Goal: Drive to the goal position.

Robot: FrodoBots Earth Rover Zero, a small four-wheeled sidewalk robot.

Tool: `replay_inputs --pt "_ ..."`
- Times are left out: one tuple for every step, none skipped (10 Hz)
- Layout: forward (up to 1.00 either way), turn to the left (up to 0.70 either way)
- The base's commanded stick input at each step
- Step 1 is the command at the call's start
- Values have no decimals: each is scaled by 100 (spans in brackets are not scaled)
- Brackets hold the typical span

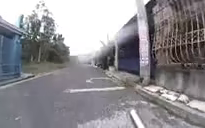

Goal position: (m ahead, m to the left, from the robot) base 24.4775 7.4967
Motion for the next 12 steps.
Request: replay_inputs --pt "50 0" --pt "50 0" --pt "50 0" --pt "50 0" --pt "50 0" --pt "50 0" --pt "50 0" --pt "50 0" --pt "50 0" --pt "50 0" --pt "50 0" --pt "50 0"
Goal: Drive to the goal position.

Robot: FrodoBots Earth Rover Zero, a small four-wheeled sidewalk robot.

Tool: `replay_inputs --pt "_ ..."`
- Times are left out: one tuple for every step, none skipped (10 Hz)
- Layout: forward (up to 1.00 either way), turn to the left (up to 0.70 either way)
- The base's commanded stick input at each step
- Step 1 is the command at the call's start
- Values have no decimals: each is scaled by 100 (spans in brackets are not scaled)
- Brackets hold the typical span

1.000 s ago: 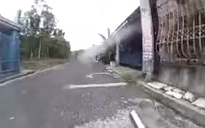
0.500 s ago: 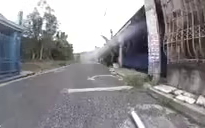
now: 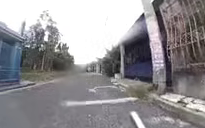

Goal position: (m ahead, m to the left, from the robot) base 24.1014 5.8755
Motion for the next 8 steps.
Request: replay_inputs --pt "50 0" --pt "50 0" --pt "50 0" --pt "50 0" --pt "50 0" --pt "50 0" --pt "50 0" --pt "50 0"
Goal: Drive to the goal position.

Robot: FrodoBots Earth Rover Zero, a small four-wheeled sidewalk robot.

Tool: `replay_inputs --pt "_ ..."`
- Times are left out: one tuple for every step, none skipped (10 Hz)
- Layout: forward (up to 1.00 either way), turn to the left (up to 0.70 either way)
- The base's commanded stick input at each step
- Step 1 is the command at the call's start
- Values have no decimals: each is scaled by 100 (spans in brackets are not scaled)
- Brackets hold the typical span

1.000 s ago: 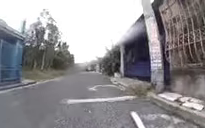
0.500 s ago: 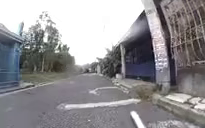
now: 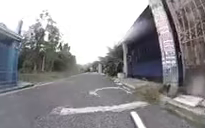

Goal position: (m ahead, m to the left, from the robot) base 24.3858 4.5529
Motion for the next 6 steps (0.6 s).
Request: replay_inputs --pt "50 0" --pt "50 0" --pt "50 0" --pt "50 0" --pt "50 0" --pt "50 -4"
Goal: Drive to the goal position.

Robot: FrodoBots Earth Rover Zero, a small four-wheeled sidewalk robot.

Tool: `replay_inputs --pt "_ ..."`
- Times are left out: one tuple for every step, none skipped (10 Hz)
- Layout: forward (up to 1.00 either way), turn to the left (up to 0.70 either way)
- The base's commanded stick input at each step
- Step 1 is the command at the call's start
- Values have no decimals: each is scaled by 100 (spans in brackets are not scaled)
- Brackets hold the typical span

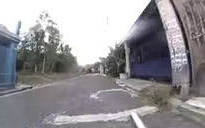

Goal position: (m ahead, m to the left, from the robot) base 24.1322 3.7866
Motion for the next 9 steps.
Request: replay_inputs --pt "50 -26" --pt "50 -44" --pt "50 -50" --pt "50 -45" --pt "50 -40" --pt "50 -35" --pt "50 -30" --pt "50 -24" --pt "50 -19"
